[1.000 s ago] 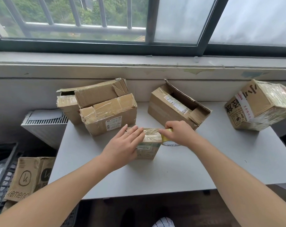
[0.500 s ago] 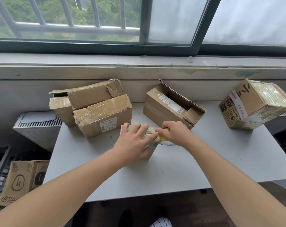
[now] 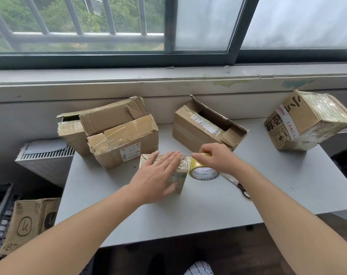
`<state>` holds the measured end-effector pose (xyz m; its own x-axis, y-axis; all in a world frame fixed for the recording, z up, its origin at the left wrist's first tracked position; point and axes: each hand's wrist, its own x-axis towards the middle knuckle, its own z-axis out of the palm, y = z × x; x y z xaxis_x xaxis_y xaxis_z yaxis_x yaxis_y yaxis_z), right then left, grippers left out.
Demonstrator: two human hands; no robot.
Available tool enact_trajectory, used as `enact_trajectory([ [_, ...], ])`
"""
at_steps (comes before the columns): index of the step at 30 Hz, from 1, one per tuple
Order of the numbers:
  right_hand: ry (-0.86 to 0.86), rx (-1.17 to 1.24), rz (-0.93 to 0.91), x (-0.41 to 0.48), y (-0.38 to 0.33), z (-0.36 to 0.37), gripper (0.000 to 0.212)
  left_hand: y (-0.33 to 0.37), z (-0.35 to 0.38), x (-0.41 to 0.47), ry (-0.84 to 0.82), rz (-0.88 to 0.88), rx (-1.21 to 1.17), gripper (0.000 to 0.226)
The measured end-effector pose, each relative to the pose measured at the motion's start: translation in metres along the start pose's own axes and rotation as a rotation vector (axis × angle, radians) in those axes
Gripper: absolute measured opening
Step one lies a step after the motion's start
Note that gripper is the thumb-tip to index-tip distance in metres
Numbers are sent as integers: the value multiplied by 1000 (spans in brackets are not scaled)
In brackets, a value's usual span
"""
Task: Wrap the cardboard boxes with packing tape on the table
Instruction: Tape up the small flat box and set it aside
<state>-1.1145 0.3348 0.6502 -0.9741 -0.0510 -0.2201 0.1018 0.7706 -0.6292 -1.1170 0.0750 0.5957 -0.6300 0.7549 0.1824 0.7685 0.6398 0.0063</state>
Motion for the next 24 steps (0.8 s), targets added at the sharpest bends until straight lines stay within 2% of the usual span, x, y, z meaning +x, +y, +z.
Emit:
enact_trajectory([
  [7, 33, 90, 65, -8, 4, 19, 30, 6, -4, 19, -8, -41, 91, 88],
  [12, 18, 3, 54, -8, 1, 23, 35, 7, -4, 51, -162, -21, 105, 64],
  [16, 10, -29, 74, -7, 6, 20, 37, 0, 1, 53, -125, -12, 88, 67],
  [20, -42, -27, 92, -10, 16, 21, 40, 0, 1, 52, -170, -25, 72, 73],
  [24, -91, -14, 80, -2, 19, 35, 42, 0, 2, 51, -105, -5, 60, 74],
])
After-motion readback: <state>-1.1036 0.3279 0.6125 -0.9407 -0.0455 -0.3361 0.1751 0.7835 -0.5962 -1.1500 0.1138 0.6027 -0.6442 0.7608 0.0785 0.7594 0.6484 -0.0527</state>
